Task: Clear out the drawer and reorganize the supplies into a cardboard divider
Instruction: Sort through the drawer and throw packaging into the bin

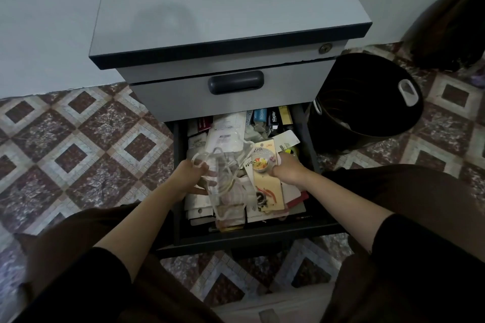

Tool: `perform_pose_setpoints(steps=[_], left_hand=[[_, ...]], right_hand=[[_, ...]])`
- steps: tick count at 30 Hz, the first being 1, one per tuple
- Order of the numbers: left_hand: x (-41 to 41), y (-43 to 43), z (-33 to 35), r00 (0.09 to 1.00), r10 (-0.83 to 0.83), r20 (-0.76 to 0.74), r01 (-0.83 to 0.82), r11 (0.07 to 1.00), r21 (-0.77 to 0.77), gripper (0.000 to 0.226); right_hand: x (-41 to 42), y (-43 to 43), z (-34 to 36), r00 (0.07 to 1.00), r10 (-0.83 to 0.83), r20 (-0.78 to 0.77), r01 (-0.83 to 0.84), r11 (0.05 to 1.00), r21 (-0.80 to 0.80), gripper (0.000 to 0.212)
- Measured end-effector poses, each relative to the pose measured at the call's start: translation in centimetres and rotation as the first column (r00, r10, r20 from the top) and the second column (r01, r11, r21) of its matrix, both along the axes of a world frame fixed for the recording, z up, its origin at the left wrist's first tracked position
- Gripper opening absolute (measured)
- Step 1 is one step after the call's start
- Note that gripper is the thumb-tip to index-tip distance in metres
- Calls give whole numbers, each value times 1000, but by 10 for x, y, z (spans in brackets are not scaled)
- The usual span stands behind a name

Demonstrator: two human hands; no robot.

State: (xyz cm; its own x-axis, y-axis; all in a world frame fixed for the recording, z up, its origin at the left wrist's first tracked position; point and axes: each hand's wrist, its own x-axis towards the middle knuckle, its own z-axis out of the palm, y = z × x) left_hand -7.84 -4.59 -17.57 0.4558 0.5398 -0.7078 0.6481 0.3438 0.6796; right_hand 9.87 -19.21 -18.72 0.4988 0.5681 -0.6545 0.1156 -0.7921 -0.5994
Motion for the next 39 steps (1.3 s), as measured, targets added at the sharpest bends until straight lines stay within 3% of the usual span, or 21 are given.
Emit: perform_pose_setpoints(steps=[5, 14, 20, 24, 30, 39], left_hand=[[-2, -1, 22, 999, 0, 35, 0, 1000, -5, 27], [13, -9, 68, 999, -7, 33, 4, 997, 82, 15], [46, -34, 93, 986, -141, 89, 131, 986, 104, 9], [82, -56, 99, 967, -239, 88, 227, 965, 134, 11], [148, -89, 107, 933, -334, 135, 315, 938, 142, 9], [243, -117, 81, 939, -333, 84, 331, 943, 39, 8]], right_hand=[[7, -4, 23, 996, -63, 67, 56, 993, 101, 25], [35, -27, 79, 982, -111, 153, 87, 983, 159, 34], [65, -64, 121, 983, -154, 98, 122, 954, 276, 12], [91, -95, 145, 965, -260, 41, 229, 906, 355, 18], [139, -136, 154, 892, -452, 29, 401, 818, 411, 55], [202, -179, 136, 767, -639, -50, 592, 677, 438, 47]])
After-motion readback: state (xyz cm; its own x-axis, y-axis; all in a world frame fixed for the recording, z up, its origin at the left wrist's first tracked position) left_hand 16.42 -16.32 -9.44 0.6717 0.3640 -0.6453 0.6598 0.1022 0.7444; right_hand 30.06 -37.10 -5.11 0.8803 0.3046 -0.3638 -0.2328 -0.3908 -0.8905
